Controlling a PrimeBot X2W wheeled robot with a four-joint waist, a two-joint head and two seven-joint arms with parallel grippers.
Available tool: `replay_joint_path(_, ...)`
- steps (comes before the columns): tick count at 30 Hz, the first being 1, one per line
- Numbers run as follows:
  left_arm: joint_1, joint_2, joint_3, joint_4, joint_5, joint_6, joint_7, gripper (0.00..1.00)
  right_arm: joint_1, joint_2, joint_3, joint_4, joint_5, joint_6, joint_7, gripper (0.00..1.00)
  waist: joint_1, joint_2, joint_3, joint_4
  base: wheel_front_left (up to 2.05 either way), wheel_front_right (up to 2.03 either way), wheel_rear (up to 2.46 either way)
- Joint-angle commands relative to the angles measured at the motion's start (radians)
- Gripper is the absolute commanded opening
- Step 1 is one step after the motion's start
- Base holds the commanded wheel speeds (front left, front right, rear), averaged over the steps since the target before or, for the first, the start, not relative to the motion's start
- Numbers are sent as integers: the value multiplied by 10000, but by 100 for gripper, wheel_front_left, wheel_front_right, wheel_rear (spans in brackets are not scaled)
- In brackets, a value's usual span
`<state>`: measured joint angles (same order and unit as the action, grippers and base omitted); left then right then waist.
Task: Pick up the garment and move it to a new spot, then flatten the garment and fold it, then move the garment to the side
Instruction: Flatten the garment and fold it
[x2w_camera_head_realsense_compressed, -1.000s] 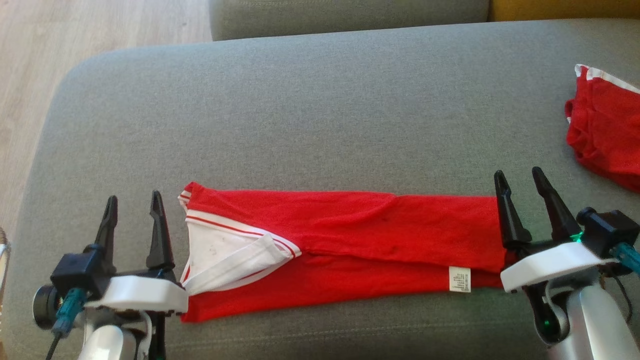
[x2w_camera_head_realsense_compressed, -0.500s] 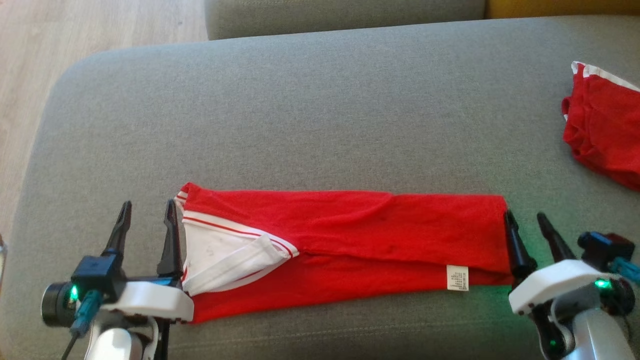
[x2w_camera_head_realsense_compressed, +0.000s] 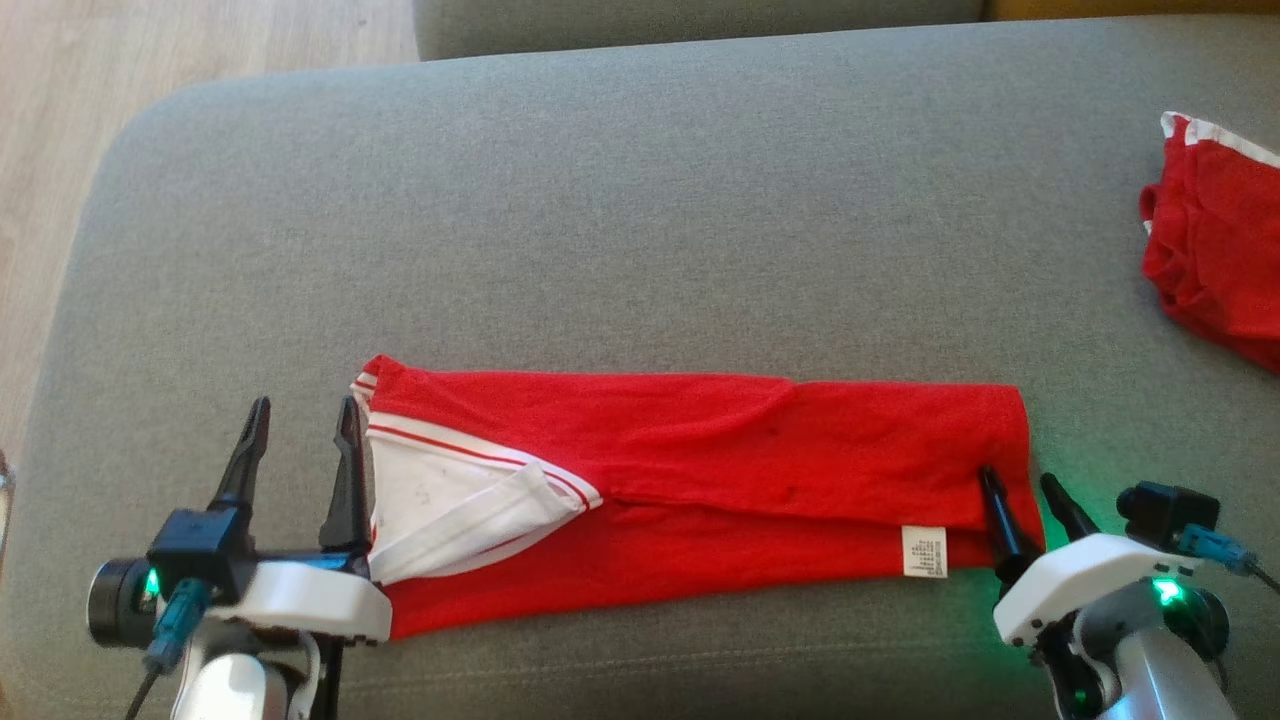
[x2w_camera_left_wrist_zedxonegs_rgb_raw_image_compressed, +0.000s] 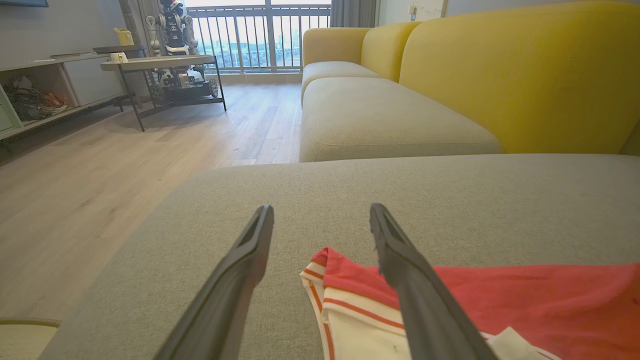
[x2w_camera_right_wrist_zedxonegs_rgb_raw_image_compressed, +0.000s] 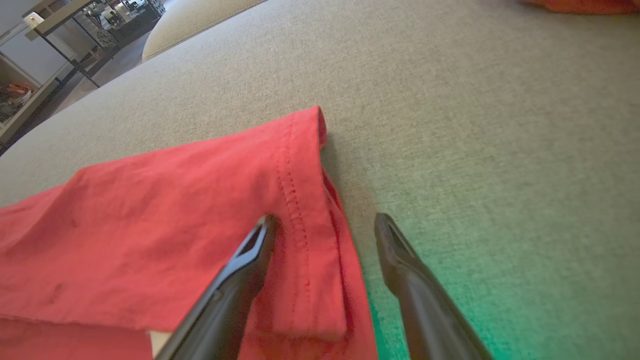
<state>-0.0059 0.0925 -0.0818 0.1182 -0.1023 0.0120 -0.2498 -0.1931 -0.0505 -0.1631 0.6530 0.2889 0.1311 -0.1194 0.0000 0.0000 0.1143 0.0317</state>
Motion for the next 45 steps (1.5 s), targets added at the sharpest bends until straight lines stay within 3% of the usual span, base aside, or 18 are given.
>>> replay_joint_path(1,-514,26,418,-294,100,-43,-120,100,-404,2,255,-113,11,-4,-175,100,0,0,11,19,0,0,0)
replay_joint_path(14,-608,-103,593,-221,291,-254,-120,100,-1107,2,489,1336,-197,-4,-443,100,0,0,159,104,0,0,0)
replay_joint_path(15,-611,-108,611,-212,302,-268,-120,100,-1144,2,565,1437,-195,-4,-439,84,0,0,160,101,0,0,0)
replay_joint_path(16,-615,-112,629,-204,313,-283,-120,100,-1178,2,634,1525,-184,-4,-445,37,0,0,159,98,0,0,0)
replay_joint_path(17,-619,-116,646,-196,325,-297,-120,100,-1209,2,717,1601,-182,-4,-449,0,0,0,154,92,0,0,0)
replay_joint_path(21,-623,-129,721,-169,367,-340,-120,100,-1289,3,891,1801,-252,-4,-501,0,0,0,109,49,0,0,0)
replay_joint_path(29,-477,-185,783,-81,438,-401,-120,100,-1480,3,-708,1568,-1731,-4,-646,0,0,0,-171,-75,0,0,0)
replay_joint_path(40,-349,-261,769,-15,461,-430,-120,100,-1567,-332,-3305,108,-4292,-4,149,0,0,0,-434,-32,0,0,0)
replay_joint_path(45,-316,-289,800,-8,448,-418,-120,100,-1674,-178,-3542,-273,-4546,-4,507,0,0,0,-510,3,0,0,0)
